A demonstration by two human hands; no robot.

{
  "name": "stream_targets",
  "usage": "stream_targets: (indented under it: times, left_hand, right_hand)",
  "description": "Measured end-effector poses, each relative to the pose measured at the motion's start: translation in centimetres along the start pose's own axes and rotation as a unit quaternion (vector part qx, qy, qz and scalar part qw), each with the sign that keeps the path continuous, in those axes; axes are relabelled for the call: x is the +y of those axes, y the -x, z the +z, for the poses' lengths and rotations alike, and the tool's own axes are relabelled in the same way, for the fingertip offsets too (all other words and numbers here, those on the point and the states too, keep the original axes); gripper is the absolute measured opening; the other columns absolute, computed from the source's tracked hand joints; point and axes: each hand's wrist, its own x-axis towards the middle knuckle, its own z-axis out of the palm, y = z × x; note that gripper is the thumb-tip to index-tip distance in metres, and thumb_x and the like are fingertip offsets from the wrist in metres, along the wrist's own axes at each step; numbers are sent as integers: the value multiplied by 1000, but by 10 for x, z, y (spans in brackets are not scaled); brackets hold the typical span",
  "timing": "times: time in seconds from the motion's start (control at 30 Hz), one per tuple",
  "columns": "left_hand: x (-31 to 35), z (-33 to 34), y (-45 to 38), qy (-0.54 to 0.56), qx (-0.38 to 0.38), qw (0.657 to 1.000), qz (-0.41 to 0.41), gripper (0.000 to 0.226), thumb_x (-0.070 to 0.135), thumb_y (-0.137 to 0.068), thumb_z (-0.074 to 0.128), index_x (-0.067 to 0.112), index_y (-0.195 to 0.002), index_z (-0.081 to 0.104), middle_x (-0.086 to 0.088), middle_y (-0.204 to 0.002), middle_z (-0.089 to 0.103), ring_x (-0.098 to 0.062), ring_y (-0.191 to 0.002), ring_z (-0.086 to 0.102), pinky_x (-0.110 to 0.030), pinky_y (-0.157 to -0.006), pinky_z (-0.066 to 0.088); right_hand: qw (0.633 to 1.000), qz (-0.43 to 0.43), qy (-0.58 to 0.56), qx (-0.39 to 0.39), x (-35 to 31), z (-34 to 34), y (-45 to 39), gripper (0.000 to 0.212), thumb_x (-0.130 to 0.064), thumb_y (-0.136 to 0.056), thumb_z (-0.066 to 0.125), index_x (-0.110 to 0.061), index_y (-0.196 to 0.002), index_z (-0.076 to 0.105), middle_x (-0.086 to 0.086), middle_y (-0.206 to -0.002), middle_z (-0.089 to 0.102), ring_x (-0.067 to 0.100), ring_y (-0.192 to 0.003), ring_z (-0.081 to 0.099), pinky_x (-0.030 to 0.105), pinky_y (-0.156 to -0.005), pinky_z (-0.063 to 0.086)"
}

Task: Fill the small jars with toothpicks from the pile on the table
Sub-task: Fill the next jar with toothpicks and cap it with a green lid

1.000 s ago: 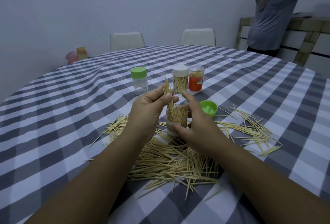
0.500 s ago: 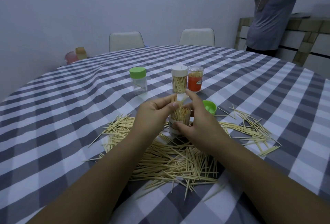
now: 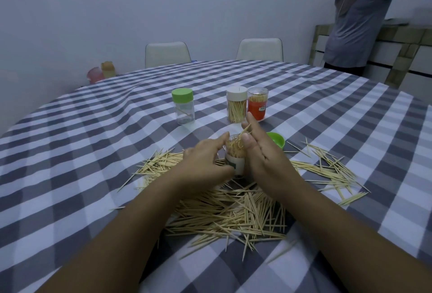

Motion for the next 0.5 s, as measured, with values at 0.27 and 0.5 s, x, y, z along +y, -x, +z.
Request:
stream_targets:
  times: [0.27,0.5]
  left_hand:
    - [1,14,-5,-29,81,991,104,47,58,-79,55,40,-122,51,19,-114,62,-3,-117,47,-39,-102,21]
    - [8,11,0,-29,96,990,101,27,29,-84,58,33,-110,53,18,-100,58,-5,-105,49,-36,-102,22]
  right_hand:
    - [980,-146,62,118,2,6,-3,43,-29,-96,43,-29,-139,44,0,-106,69,14,-96,64,48,-81,52]
    - [965,-145,209,65,8,10,-4,46,-39,-93,37,-16,-124,63,-2,-128,61,15,-126,49,51,-99,38]
